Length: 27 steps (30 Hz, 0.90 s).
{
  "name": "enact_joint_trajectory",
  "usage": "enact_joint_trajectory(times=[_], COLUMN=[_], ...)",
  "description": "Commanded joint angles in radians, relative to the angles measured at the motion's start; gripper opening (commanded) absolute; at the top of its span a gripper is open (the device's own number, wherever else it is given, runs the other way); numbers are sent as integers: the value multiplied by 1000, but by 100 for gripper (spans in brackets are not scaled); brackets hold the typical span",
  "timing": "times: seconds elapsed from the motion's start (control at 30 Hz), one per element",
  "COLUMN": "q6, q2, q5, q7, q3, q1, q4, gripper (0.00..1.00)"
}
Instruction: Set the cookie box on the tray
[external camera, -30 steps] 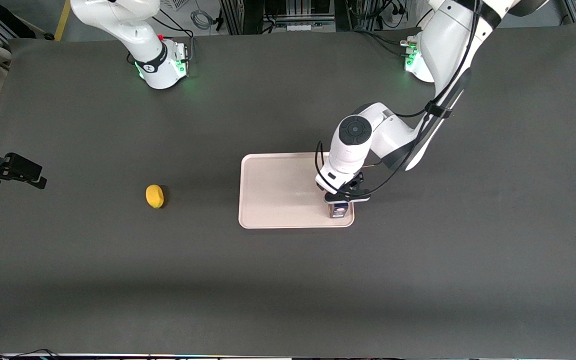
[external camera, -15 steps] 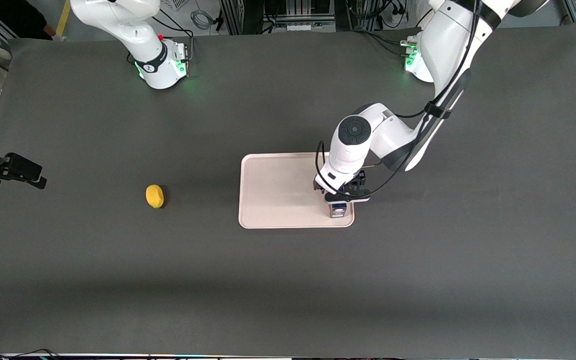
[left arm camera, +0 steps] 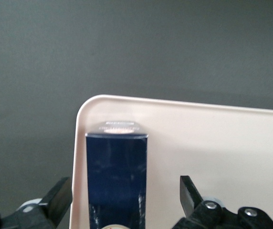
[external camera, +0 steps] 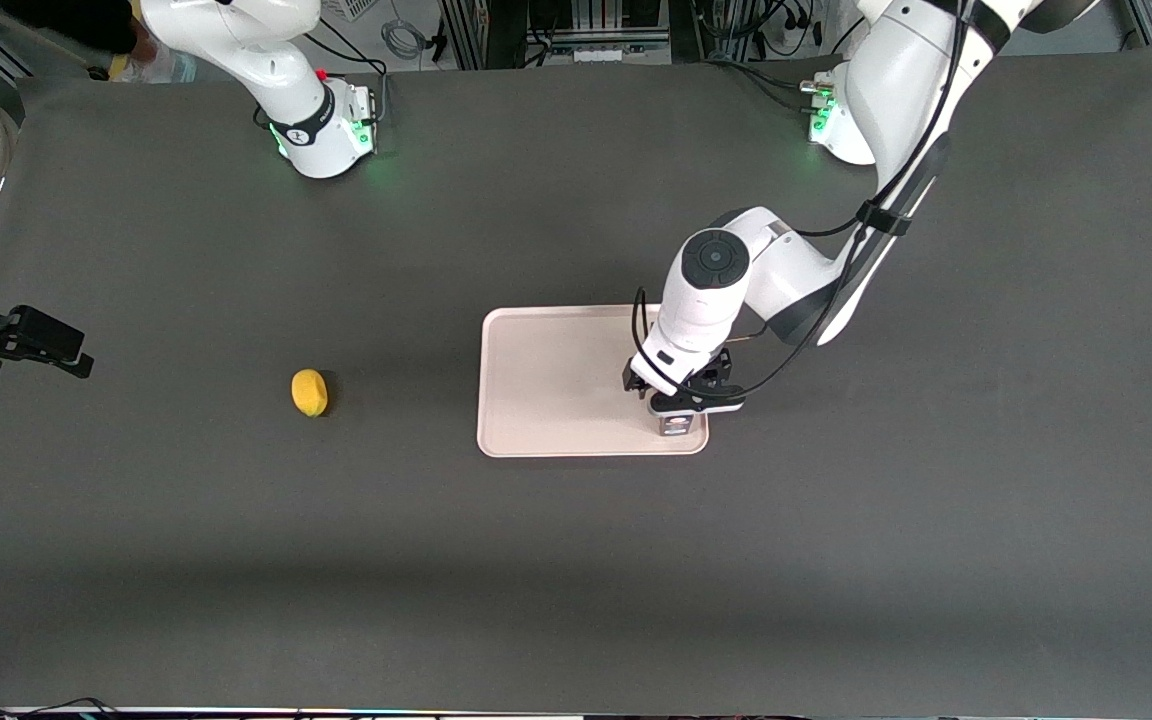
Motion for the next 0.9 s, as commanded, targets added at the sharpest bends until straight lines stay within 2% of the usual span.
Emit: enact_joint_trajectory(times=[0.0, 0.23, 0.63, 0.87], q6=[-23, -109, -296, -402], q2=[-41, -87, -267, -378], q5=[6, -19, -271, -333], q7=[-8, 95, 408, 535], q3=[9, 13, 95, 139], q1=[-1, 33, 135, 221], q4=[23, 70, 102, 116], gripper=[100, 100, 100, 100])
